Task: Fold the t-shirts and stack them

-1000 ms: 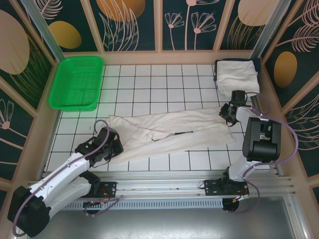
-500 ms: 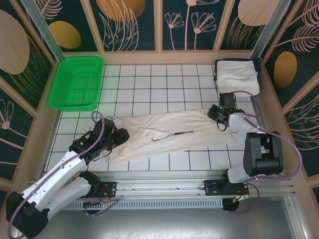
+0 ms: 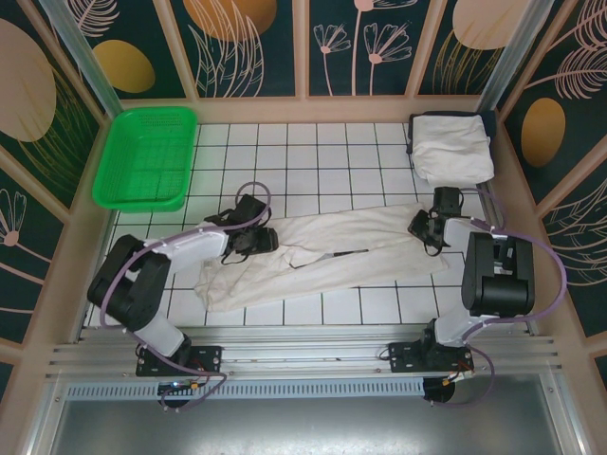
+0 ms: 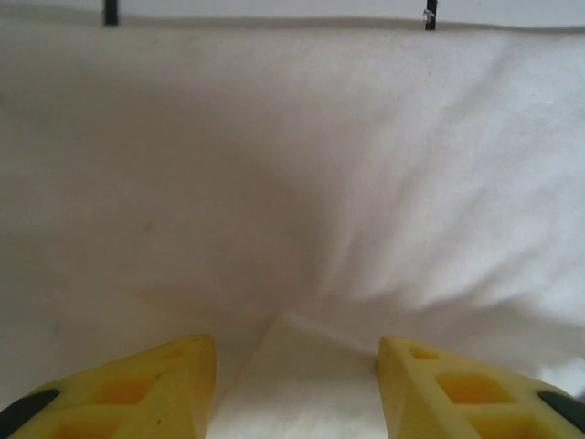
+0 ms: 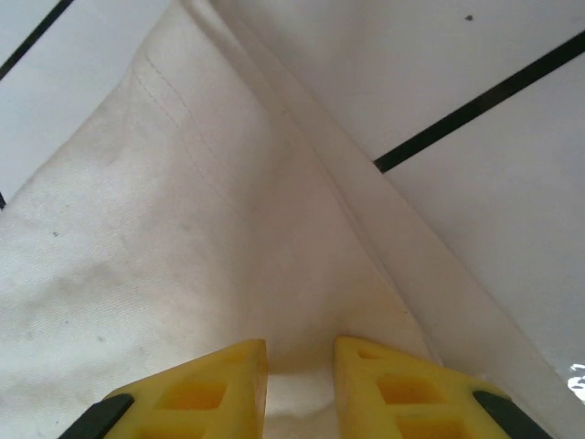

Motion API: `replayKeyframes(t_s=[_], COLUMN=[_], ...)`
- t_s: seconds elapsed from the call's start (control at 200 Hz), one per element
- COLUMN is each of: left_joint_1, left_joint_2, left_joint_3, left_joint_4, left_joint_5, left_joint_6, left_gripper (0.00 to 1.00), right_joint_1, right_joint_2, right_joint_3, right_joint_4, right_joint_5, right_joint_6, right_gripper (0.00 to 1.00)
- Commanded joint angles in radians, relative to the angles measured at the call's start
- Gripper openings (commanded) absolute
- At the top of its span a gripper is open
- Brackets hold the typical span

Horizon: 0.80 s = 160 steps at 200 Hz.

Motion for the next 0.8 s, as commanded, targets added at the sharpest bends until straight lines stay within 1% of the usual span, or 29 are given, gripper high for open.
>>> replayKeyframes(t_s=[0.0, 0.06, 0.185, 0.4, 0.495, 0.601, 0.796], left_joint_1=[-0.004, -0.009, -0.037, -0.125, -0.155, -0.176, -0.255], left_joint_2=[0.041, 0.031, 0.004, -0.049, -0.089, -0.166, -0.247], left_joint_3=[0.046, 0.036, 0.026, -0.036, -0.065, -0.099, -0.180], left_joint_4=[0.010, 0.033, 0.027, 0.036, 0.021, 0.013, 0.094], left_joint_5=[0.005, 0.045, 0.085, 0.137, 0.117, 0.105, 0.174], left_joint_6=[0.063, 0.062, 0.049, -0.021, -0.061, -0.106, -0.193], left_gripper=[0.48, 0.46, 0.38, 0.32, 0.31, 0.31, 0.33], right_joint_1=[-0.008, -0.010, -0.016, -0.022, -0.025, -0.027, -0.032], right_joint_2=[0.028, 0.026, 0.024, 0.021, 0.016, 0.018, 0.007], right_joint_3=[-0.016, -0.019, -0.028, -0.032, -0.032, -0.036, -0.039], right_joint_4=[0.021, 0.019, 0.022, 0.021, 0.020, 0.021, 0.016], right_joint_5=[-0.028, -0.019, -0.019, -0.019, -0.025, -0.023, -0.025], right_joint_6=[-0.010, -0.009, -0.008, -0.010, -0.012, -0.013, -0.012], right_gripper=[0.26, 0.26, 0.26, 0.26, 0.26, 0.27, 0.27])
